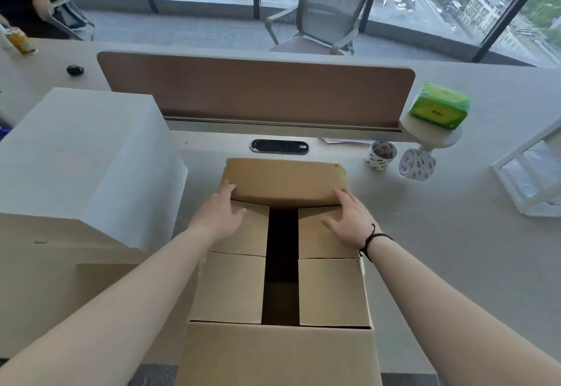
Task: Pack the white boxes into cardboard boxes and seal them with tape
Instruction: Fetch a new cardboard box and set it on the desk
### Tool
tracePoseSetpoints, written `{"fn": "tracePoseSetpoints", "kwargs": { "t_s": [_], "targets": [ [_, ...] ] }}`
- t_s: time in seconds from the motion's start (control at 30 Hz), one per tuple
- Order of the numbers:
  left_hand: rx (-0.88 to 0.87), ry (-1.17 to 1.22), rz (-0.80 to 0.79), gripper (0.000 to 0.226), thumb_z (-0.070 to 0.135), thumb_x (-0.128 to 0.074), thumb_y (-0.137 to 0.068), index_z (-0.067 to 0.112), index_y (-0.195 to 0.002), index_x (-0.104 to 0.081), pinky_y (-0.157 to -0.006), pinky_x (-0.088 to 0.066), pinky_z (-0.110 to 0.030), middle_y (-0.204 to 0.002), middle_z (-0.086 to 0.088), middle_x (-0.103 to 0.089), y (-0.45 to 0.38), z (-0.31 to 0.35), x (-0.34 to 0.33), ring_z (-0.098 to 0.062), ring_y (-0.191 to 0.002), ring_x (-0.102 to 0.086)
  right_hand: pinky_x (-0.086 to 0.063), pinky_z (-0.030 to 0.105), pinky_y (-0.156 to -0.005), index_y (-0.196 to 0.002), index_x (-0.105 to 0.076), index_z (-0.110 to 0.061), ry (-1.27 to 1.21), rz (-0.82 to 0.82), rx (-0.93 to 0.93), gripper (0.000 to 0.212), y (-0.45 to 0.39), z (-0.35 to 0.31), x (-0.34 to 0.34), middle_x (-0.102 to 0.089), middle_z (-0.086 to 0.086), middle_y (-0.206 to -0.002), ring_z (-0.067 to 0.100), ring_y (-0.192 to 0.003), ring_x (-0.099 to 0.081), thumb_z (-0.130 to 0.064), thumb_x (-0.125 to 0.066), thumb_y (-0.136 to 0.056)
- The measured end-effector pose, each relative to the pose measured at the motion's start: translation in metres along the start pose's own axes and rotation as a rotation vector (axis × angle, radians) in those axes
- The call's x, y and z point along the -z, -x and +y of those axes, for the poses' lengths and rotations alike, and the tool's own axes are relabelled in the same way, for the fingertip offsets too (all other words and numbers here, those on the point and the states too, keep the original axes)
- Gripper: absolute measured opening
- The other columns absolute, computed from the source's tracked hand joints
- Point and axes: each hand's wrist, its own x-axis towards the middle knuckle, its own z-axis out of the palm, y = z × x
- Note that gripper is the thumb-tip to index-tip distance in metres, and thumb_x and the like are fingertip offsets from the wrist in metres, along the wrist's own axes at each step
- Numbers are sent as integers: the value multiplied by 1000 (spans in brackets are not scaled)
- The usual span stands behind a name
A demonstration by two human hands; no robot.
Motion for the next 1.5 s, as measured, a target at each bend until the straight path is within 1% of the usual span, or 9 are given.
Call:
{"fn": "tracePoseSetpoints", "kwargs": {
  "t_s": [0.2,0.33,0.5,0.67,0.83,1.0,1.13,1.3,1.5],
  "targets": [
    [33,-101,-44,86,52,-56,-95,27,-162,-8,-117,-34,-46,-169,12,3,-1,-9,-16,-25,-152,-24,-16,47,-123,-157,-20,-30,44,-10,-21,81,-3,6,-14,-7,-4,-168,23,-154,-10,-55,-58,-91],
    [-43,-375,27,85,65,-48,-93,36,-160,-5,-124,-12,-55,-170,-4,6,15,7,-24,-36,-155,6,1,52,-124,-155,-24,-33,291,101,77,73,16,-25,-18,-5,0,-168,31,-154,6,-62,-47,-92],
    [-320,-602,-106,65,66,-47,-92,39,-150,-34,-123,4,-57,-167,-6,22,50,21,-56,-33,-151,28,9,59,-120,-142,-49,-27,568,-71,387,56,48,-63,-52,-11,3,-168,32,-153,12,-52,-51,-92],
    [-318,-781,-164,53,54,-47,-92,28,-138,-49,-119,8,-64,-166,-11,23,64,26,-56,-35,-149,32,12,63,-118,-137,-56,-15,767,-150,340,51,59,-66,-50,-28,7,-161,35,-153,13,-40,-44,-93],
    [-229,-659,-143,51,42,-46,-90,31,-140,-42,-119,-23,-56,-170,-3,3,86,52,-14,-34,-154,-7,12,63,-118,-131,-59,-18,743,-75,358,46,72,-81,-14,-38,4,-153,32,-154,7,-36,-49,-89],
    [-88,-433,59,43,20,-47,-92,34,-133,-44,-88,-50,-39,-169,11,-2,106,42,40,-25,-125,-57,6,63,-120,-125,-62,-26,716,75,317,40,97,-75,35,-39,0,-154,30,-154,0,-28,-52,-86],
    [10,-504,150,55,12,-43,-94,30,-146,-36,-103,-44,-43,-170,5,6,107,2,57,-29,-145,-34,5,62,-120,-130,-58,-27,794,150,151,43,116,-46,64,-37,0,-155,33,-154,2,-22,-46,-89],
    [119,-697,145,75,48,-42,-100,26,-162,-6,-125,0,-54,-163,-8,34,109,-44,33,-40,-151,22,15,64,-116,-146,-44,-29,821,168,-137,57,125,3,50,-19,1,-165,37,-152,15,-51,-42,-94],
    [136,-490,-24,102,78,-34,-90,30,-153,29,-121,6,-63,-161,-5,36,117,-71,-26,-35,-151,26,11,55,-120,-159,7,-28,459,56,-145,87,130,21,-18,16,0,-167,28,-153,16,-71,-31,-93]
  ]
}}
